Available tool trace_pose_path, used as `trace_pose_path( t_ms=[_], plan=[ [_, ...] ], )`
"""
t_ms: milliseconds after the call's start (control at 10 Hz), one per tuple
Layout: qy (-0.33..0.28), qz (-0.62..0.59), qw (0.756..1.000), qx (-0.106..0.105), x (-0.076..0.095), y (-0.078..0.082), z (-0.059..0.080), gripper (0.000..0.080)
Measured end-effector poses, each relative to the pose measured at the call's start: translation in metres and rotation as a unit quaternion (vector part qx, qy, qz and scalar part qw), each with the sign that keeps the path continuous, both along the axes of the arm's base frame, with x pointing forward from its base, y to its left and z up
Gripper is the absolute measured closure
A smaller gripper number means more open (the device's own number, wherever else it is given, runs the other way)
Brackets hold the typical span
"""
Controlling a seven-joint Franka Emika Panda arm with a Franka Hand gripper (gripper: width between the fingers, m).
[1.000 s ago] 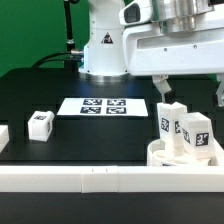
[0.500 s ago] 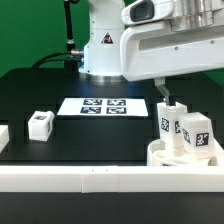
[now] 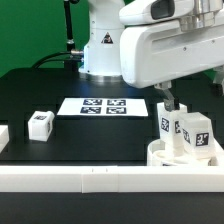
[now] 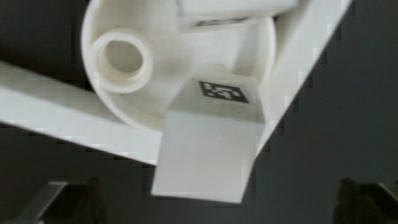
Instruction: Assemble stool
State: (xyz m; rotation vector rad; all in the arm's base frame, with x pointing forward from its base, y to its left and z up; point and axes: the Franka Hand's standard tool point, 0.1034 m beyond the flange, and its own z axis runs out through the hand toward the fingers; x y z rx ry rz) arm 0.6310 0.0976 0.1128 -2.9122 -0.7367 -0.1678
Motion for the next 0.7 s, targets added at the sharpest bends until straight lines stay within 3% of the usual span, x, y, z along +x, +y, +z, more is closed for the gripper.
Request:
trace_pose_path(
  t_ms=[200,400,700],
  plan=[
    [-0.014,0.142,0.989,-0.026,-0.001,0.009,-0.006,0.0151],
    [-0.012,0.232,0.972,-0.037,0.006,0.013,-0.01,0.0151],
    [-0.028,0.402,0.913,-0.063,0.011,0.006,-0.012,0.0151]
  ],
)
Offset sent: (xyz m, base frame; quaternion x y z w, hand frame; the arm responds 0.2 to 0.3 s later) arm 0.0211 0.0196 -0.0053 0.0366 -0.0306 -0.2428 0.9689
